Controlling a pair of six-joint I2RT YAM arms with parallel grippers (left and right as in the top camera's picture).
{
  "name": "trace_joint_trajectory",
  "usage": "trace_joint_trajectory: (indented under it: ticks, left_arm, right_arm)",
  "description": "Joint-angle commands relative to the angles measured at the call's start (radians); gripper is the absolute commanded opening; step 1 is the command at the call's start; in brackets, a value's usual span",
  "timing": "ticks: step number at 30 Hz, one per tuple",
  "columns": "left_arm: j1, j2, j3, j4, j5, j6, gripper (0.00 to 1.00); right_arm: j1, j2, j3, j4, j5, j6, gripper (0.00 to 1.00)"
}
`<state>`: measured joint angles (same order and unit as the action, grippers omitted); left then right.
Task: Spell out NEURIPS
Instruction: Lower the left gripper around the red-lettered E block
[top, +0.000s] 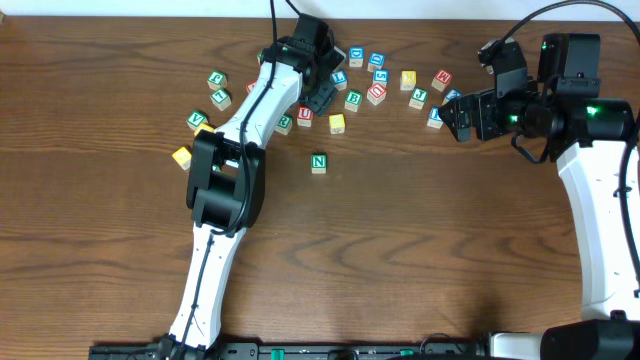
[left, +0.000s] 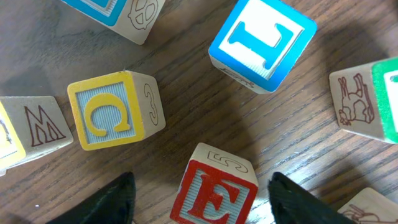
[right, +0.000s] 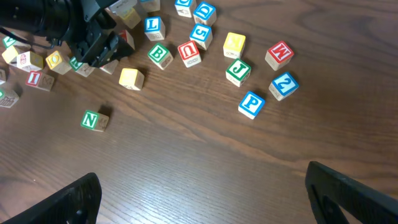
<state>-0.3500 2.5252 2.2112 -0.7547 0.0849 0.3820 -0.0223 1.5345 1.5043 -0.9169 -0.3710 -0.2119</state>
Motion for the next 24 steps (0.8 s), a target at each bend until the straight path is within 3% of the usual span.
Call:
trace_joint_trajectory:
  ticks: [1, 13, 24]
  left_arm:
    - [-0.003, 0.018, 0.018, -0.006, 0.013, -0.011, 0.61]
    - [-0.016, 0.018, -0.001, -0.007, 0.013, -0.052, 0.55]
    - [-0.016, 0.018, -0.010, -0.026, 0.013, -0.066, 0.43]
  right_arm:
    - [-0.002, -0.001, 0.021, 0.000, -0.013, 0.005, 0.99]
    - [-0.002, -0.001, 0.021, 0.000, -0.013, 0.005, 0.99]
    - [-0.002, -0.001, 0.021, 0.000, -0.013, 0.005, 0.99]
